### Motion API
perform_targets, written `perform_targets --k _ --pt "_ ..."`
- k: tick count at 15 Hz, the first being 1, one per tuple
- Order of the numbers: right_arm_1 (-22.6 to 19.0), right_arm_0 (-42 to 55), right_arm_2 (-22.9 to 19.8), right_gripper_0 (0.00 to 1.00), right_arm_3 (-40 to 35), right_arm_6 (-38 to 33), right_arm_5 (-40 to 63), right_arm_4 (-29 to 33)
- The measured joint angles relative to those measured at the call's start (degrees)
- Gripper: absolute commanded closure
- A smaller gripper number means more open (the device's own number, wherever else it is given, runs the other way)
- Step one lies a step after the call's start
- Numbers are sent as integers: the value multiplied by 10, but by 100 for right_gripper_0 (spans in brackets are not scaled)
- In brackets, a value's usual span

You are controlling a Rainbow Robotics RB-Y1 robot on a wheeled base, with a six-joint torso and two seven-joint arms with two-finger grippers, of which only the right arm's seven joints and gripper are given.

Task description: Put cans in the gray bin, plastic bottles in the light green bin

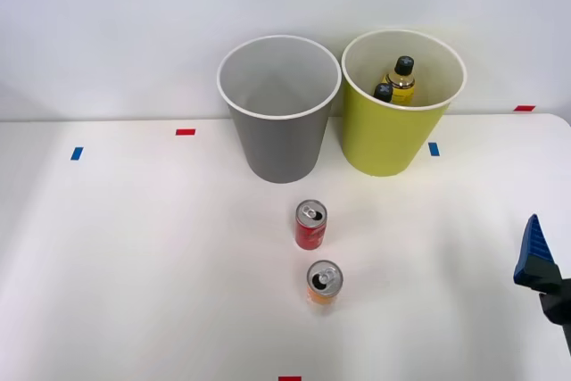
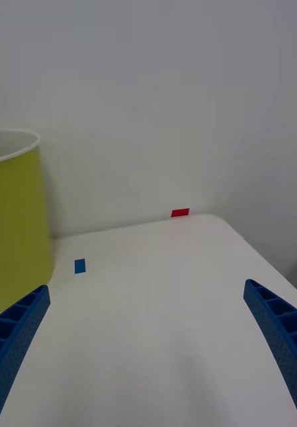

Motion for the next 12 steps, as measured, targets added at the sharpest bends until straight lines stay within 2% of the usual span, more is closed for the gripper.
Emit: perform_targets --k 4,7,10,12 --pt "20 4 10 0 25 -124 -33 129" --pt "23 8 14 0 68 -189 -90 184" --pt "20 22 22 0 119 -212 -164 230" --pt "17 37 30 0 143 -210 -212 232"
